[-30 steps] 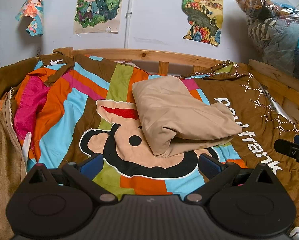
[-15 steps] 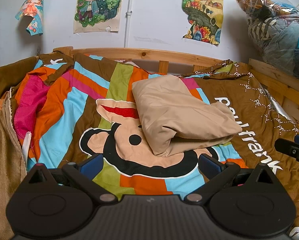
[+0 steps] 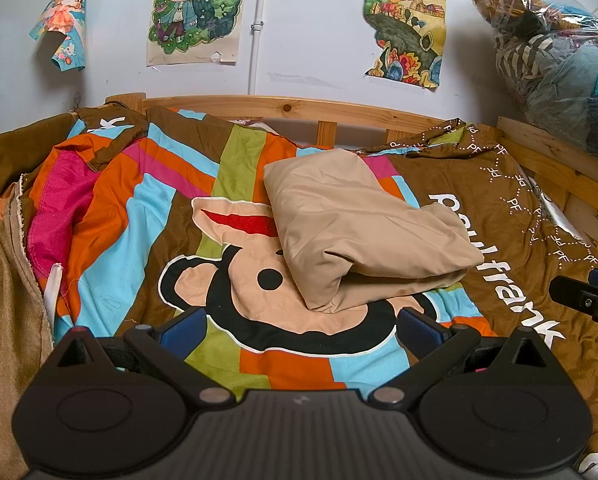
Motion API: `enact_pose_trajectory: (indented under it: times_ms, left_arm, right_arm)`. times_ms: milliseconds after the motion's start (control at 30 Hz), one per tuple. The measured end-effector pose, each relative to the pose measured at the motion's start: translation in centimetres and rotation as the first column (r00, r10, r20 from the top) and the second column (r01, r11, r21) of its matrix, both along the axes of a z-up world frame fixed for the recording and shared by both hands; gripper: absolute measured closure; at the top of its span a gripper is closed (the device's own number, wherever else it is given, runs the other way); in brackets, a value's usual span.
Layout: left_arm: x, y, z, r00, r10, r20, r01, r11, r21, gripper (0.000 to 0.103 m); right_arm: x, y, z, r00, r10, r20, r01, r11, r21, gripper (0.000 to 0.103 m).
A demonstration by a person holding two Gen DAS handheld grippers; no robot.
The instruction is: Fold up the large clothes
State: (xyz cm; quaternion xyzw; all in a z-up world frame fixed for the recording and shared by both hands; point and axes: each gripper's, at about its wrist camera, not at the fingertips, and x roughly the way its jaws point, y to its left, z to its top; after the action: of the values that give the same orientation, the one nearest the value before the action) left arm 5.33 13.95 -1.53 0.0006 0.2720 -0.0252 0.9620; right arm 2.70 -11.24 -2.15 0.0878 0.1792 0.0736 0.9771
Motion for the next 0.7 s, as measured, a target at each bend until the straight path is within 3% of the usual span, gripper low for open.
enact_pose_trajectory:
  times_ms: [700]
  left_arm:
    - [-0.03,0.04,-0.11,1.000,-0.003,-0.002,0.003,1.000,0.003,0.001]
  right_arm:
    - [0.02,-0.06,0.05,1.000,0.000,-0.001,0.000,1.000,0.001,0.001]
